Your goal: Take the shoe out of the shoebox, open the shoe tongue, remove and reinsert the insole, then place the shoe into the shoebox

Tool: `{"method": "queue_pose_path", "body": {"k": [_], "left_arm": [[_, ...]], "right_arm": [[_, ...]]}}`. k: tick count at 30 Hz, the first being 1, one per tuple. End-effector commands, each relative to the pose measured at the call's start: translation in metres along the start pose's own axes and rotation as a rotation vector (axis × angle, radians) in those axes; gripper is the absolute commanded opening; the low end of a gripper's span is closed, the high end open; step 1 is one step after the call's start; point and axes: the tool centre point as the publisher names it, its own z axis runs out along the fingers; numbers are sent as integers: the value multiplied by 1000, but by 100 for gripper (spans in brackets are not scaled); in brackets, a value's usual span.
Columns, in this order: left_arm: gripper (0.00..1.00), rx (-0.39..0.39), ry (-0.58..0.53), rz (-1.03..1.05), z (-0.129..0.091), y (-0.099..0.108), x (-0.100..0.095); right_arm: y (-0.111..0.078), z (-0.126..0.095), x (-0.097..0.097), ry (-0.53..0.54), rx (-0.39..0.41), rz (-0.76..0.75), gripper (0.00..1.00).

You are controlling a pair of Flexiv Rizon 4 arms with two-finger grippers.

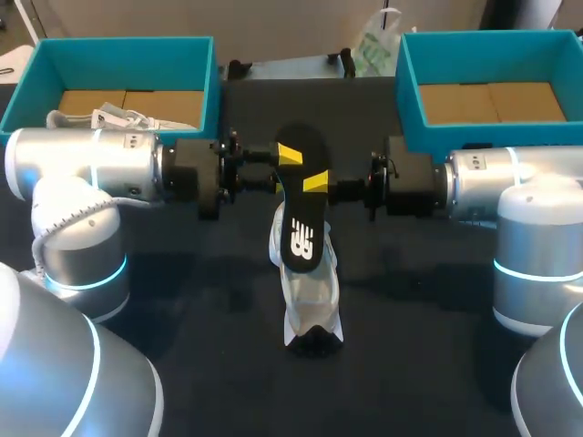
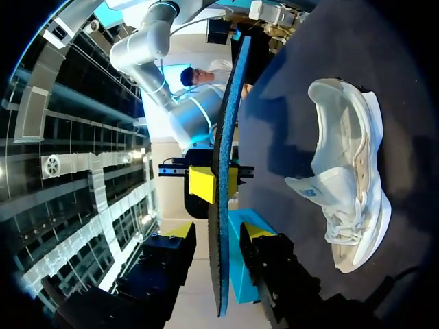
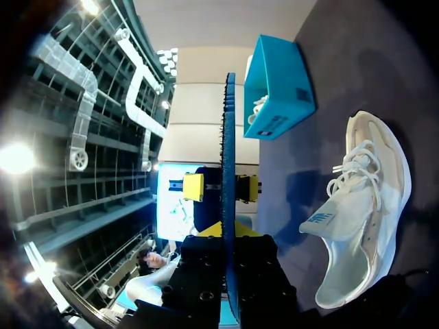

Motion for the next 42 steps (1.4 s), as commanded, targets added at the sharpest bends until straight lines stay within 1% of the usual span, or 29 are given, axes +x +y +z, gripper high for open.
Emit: {"method": "queue_pose_path", "body": {"k": [1,4,9,15,23,27,33,35,37,42], "left_arm": [[37,-13,1,10,4,-3,1],[33,-14,-1,12,5,-4,1],[30,-10,-3,21,7,-5,2],[21,-11,-3,33,8,-5,3],[16,-10,-7,44,10,-3,3],[18,-15,-7,52,11,-2,4],[15,-17,-10,71,13,0,4],[11,-17,-12,73,13,0,3],[0,-17,-15,75,14,-1,4],[0,-15,-17,84,14,-1,5]], "right_arm": [[-1,1,0,-1,-4,1,0],[-1,1,0,-1,-4,1,0],[-1,1,0,-1,-4,1,0],[-1,1,0,-1,-4,1,0],[-1,1,0,-1,-4,1,0],[-1,1,0,-1,-4,1,0],[-1,1,0,-1,-4,1,0],[-1,1,0,-1,-4,1,0],[-1,1,0,-1,-4,1,0],[-1,1,0,-1,-4,1,0]]}}
